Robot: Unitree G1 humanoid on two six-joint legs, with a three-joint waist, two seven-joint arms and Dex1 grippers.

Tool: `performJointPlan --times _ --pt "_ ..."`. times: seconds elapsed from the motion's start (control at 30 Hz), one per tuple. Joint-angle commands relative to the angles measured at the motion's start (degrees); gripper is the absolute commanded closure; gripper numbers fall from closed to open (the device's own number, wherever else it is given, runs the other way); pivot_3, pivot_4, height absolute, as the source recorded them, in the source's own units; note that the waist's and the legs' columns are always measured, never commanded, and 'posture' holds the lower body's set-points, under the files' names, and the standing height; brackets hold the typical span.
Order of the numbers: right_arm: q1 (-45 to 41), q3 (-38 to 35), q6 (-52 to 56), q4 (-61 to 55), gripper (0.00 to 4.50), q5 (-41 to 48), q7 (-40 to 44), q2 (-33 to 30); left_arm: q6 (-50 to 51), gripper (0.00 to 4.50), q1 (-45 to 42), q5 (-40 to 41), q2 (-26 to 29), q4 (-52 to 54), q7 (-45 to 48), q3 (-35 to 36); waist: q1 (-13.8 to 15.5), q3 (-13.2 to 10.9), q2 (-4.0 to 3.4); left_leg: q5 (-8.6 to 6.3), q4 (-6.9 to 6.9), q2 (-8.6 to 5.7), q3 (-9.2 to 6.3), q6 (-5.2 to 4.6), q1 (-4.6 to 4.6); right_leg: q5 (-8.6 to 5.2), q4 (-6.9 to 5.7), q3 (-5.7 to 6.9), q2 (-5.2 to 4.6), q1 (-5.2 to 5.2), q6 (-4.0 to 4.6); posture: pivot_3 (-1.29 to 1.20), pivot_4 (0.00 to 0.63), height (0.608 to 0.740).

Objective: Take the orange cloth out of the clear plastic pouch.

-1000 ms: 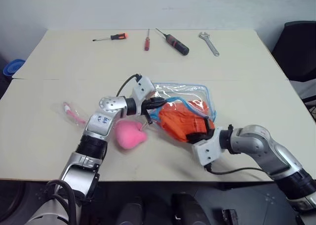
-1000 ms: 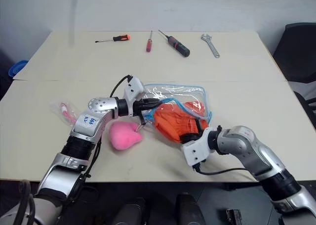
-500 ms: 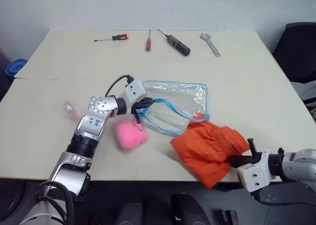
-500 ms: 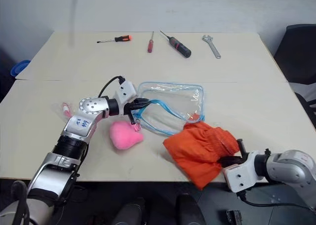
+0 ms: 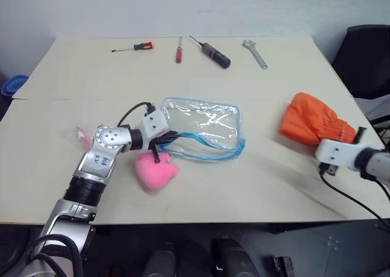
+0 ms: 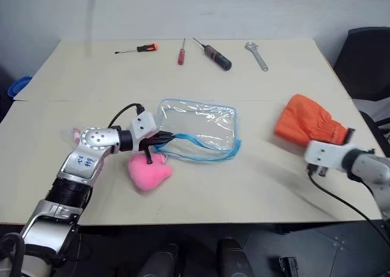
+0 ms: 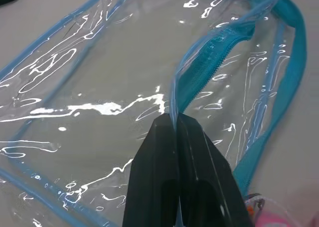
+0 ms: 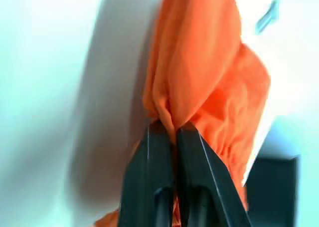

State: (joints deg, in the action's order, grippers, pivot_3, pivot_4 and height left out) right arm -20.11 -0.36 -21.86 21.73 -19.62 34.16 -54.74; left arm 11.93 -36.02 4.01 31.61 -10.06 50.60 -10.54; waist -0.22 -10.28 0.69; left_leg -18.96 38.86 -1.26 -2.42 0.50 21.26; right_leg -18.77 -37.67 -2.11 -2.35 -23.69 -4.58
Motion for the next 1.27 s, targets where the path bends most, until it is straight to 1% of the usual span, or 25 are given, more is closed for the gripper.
performJointPlan --times 0.03,0.1,0.17,0.23,0.33,0.4,0.43,0.47,0.5,0.6,0.7,0.77,0.83,0.87,0.9,0.97,1.03,1.1,1.17,1.27 --pt "-1.4 5.5 -1.8 -3.9 4.49 -0.7 1.2 4.5 1.7 4.5 1.2 1.1 -0.8 5.1 1.8 -1.1 0.0 0.0 0.0 0.0 -0.01 0.0 0.0 0.0 0.01 0.0 -0.01 0.0 0.0 0.0 0.0 0.0 0.15 0.74" --pt "-0.8 8.4 -2.8 -6.2 4.49 -1.4 2.8 6.1 3.0 4.5 1.7 1.2 -1.0 6.9 2.2 -1.4 0.2 0.0 -0.02 0.0 0.0 -0.01 -0.02 0.0 0.05 0.0 -0.09 0.02 -0.02 -0.02 0.0 0.0 0.15 0.74" --pt "-0.6 9.6 -2.3 -6.6 4.49 -2.6 2.9 6.4 4.0 4.5 1.9 1.3 -1.0 8.1 2.4 -1.1 0.2 0.0 0.0 -0.01 0.04 -0.03 -0.02 -0.01 0.06 0.0 -0.09 0.01 -0.05 0.01 0.0 0.0 0.15 0.74" --pt "-0.6 9.3 0.2 -5.3 4.49 -3.0 2.6 6.4 5.7 4.5 1.9 1.7 -0.8 8.9 2.5 -0.4 0.2 0.0 0.0 -0.01 0.09 -0.03 -0.04 -0.02 0.04 0.0 -0.05 0.03 -0.05 0.05 -0.01 0.0 0.15 0.74" --pt "-1.0 8.4 0.9 -3.1 4.49 -2.6 1.9 5.7 7.6 4.5 2.5 2.8 -0.2 10.2 3.0 0.9 0.1 0.0 0.0 -0.02 0.09 -0.03 -0.03 -0.03 0.0 0.0 -0.03 0.02 -0.04 0.06 0.0 0.0 0.15 0.74" --pt "-0.7 6.4 2.8 -3.7 4.49 1.0 3.3 5.8 8.6 4.5 3.5 3.6 0.9 11.0 3.7 1.8 0.1 0.0 0.0 -0.02 0.09 -0.03 -0.03 -0.03 -0.01 0.0 -0.03 0.02 -0.04 0.06 0.0 0.0 0.15 0.74" --pt "-0.5 5.6 4.0 -4.3 3.96 2.8 4.1 5.9 9.2 4.27 3.8 4.0 1.3 11.4 3.9 2.2 0.1 0.0 0.0 -0.02 0.09 -0.03 -0.03 -0.03 -0.01 0.0 -0.03 0.01 -0.05 0.06 0.0 0.0 0.15 0.74" --pt "-0.2 4.1 6.2 -5.7 3.78 5.6 5.3 6.0 10.5 4.03 4.1 5.0 1.6 12.0 4.0 2.9 0.2 0.0 0.0 -0.02 0.09 -0.03 -0.03 -0.03 0.0 0.0 -0.02 0.01 -0.05 0.06 0.0 0.0 0.15 0.74" --pt "0.1 2.8 8.8 -7.3 3.42 8.2 6.4 6.2 11.3 3.8 4.4 5.9 1.9 12.7 4.4 3.5 0.3 0.0 0.0 -0.02 0.09 -0.03 -0.04 -0.04 0.0 0.0 -0.01 0.02 -0.06 0.06 0.0 0.0 0.15 0.74" --pt "2.1 -1.9 17.9 -13.8 2.45 16.9 10.8 5.8 13.7 2.93 5.6 8.9 3.1 15.9 5.6 5.5 0.3 0.0 0.0 -0.03 0.1 -0.03 -0.08 -0.06 0.04 0.0 -0.03 0.04 -0.08 0.07 0.0 0.0 0.15 0.74" --pt "3.8 -7.8 29.9 -20.5 1.42 26.9 14.7 5.2 15.2 2.03 7.0 11.9 4.5 19.0 6.6 7.6 0.2 0.0 -0.01 -0.04 0.08 -0.02 -0.09 -0.07 0.06 0.0 -0.05 0.04 -0.08 0.06 0.0 0.0 0.15 0.74" --pt "5.1 -11.9 37.2 -24.2 0.71 33.1 17.3 4.0 17.6 1.39 7.9 15.3 5.4 21.1 7.1 10.5 0.2 0.0 -0.01 -0.05 0.06 -0.01 -0.11 -0.08 0.06 0.0 -0.04 0.04 -0.08 0.05 0.0 0.0 0.15 0.74" --pt "6.7 -17.1 44.6 -27.1 0.02 39.1 19.9 2.0 22.4 0.78 8.5 20.6 7.1 23.1 7.5 15.2 0.2 0.0 -0.01 -0.06 0.04 0.01 -0.13 -0.09 0.06 0.0 -0.01 0.05 -0.07 0.05 0.0 0.0 0.15 0.74" --pt "7.4 -19.0 47.6 -28.1 0.0 41.2 20.7 1.0 24.6 0.44 8.8 22.8 8.0 23.8 7.7 17.1 0.2 0.0 -0.02 -0.09 0.03 0.01 -0.13 -0.15 0.06 0.0 -0.01 0.05 -0.07 0.05 0.0 0.0 0.15 0.74" --pt "9.4 -22.7 52.1 -28.5 0.0 43.9 23.0 -1.3 26.2 0.18 10.0 25.3 11.0 24.0 9.6 20.9 0.2 0.0 -0.02 -0.13 0.01 0.01 -0.13 -0.22 0.06 0.0 0.02 0.05 -0.07 0.05 0.0 0.0 0.15 0.74" --pt "14.2 -28.6 56.0 -28.8 0.0 46.9 27.5 -4.7 28.0 0.18 12.5 28.5 16.2 23.4 12.6 26.8 0.2 0.0 -0.03 -0.16 -0.11 0.02 -0.13 -0.27 0.06 0.0 0.03 0.05 -0.07 0.03 0.0 0.0 0.15 0.74" --pt "19.6 -33.8 57.8 -27.9 0.0 47.9 31.4 -7.2 28.7 0.18 15.3 29.7 21.2 21.2 15.3 31.1 0.2 0.0 -0.03 -0.16 -0.31 0.05 -0.13 -0.27 0.0 -0.01 0.12 0.05 -0.06 0.05 0.01 0.0 0.15 0.74" --pt "22.0 -37.2 59.3 -26.4 0.0 48.7 32.2 -7.9 27.2 0.18 18.8 29.4 24.6 19.3 18.0 33.8 0.1 0.0 -0.03 -0.2 -0.47 0.04 -0.1 -0.37 -0.12 -0.01 0.39 0.04 -0.08 0.14 0.01 0.0 0.15 0.74" --pt "21.6 -38.2 60.5 -25.9 0.0 49.5 30.5 -7.2 25.7 0.18 20.7 29.2 25.2 18.2 17.9 35.1 0.1 0.0 -0.08 -0.19 -0.61 0.02 -0.06 -0.4 -0.28 -0.01 0.48 0.01 -0.11 0.26 0.01 0.0 0.15 0.74" --pt "21.7 -37.6 62.2 -27.9 0.0 51.1 29.5 -6.0 25.4 0.18 21.9 29.0 24.7 18.0 16.0 35.5 0.1 0.0 -0.09 -0.17 -0.66 0.0 -0.1 -0.39 -0.28 -0.01 0.45 0.02 -0.16 0.24 0.02 0.0 0.15 0.74"
